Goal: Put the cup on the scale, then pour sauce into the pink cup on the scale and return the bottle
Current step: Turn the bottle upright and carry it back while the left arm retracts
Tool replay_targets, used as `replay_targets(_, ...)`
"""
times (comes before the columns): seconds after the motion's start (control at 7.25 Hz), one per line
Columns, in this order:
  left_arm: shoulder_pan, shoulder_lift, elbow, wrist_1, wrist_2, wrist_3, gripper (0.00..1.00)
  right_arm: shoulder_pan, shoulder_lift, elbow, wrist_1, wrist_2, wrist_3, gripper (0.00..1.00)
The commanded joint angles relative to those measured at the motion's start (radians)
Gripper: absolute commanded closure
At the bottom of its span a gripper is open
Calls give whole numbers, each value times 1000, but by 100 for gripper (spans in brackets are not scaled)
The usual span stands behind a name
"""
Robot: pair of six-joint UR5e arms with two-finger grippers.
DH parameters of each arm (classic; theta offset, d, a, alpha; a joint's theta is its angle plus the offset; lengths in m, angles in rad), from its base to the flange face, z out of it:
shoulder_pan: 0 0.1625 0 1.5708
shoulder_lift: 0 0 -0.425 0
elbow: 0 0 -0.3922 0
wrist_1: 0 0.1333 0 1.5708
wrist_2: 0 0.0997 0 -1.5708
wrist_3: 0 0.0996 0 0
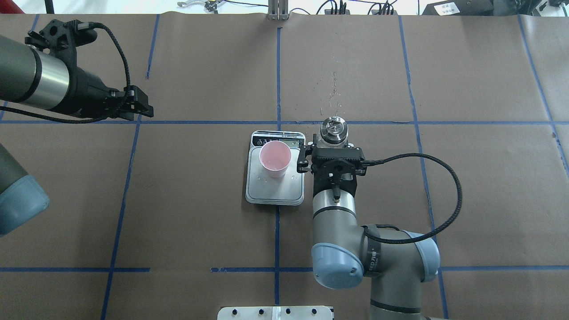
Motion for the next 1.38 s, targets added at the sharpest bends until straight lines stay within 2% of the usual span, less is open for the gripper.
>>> replay_targets(0.0,0,1,3,1,-2,0,48,17,-165,104,15,21,147,100)
replay_targets(0.28,-18,27,-6,-4,-27,21,49,38,-224,115,16,34,220,100)
replay_targets(0.55,-88,162,-55,-7,-97,263,47,47,-264,114,16,45,223,100)
replay_targets(0.83,-283,326,-54,4,-212,632,46,61,-269,106,17,69,234,100)
replay_targets(0.97,-340,372,-41,5,-243,712,46,75,-275,95,15,89,234,100)
replay_targets(1.24,-351,403,-29,19,-242,758,46,74,-327,74,15,97,245,100)
